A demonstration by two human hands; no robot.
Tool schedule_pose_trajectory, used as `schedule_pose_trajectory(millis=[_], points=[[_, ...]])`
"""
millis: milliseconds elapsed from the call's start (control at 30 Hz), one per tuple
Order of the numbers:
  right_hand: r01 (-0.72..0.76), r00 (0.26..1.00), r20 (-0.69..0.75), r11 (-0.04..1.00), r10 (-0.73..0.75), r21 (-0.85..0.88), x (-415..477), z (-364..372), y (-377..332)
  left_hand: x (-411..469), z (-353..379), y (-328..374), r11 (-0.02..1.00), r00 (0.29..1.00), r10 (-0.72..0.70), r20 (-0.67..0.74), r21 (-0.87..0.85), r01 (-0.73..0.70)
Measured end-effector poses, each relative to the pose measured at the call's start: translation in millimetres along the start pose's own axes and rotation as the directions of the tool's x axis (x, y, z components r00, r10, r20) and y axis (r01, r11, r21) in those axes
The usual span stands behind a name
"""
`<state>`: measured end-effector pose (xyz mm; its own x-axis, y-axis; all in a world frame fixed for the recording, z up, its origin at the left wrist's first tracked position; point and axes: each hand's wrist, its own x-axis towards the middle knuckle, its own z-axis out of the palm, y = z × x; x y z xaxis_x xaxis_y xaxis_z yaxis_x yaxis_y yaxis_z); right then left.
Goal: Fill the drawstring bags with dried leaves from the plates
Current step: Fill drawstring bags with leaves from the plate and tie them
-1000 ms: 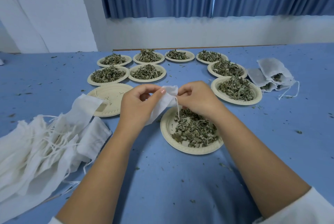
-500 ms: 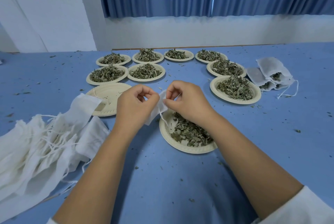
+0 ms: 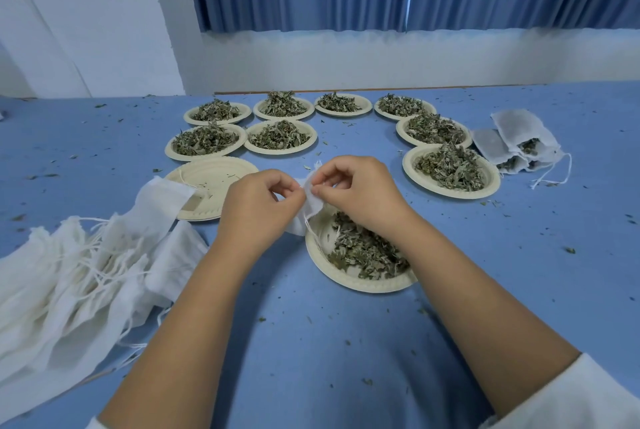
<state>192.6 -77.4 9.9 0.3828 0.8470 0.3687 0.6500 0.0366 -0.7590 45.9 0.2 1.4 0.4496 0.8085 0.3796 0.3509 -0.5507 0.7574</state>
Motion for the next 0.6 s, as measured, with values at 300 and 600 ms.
schedule_pose_trajectory(millis=[300, 600], points=[[-0.033, 0.991, 0.13, 0.997, 0.041, -0.064, 0.8, -9.3, 2.8, -2.7, -4.5, 6.4, 0.998, 0.978, 0.056, -0.201, 0.053, -0.046], [0.056, 0.981, 0.179, 0.996, -0.069, 0.076, -6.0, 2.3, -10.9, -3.1, -20.0, 10.3, 0.982, 0.922, 0.185, -0.341, 0.027, -0.187]])
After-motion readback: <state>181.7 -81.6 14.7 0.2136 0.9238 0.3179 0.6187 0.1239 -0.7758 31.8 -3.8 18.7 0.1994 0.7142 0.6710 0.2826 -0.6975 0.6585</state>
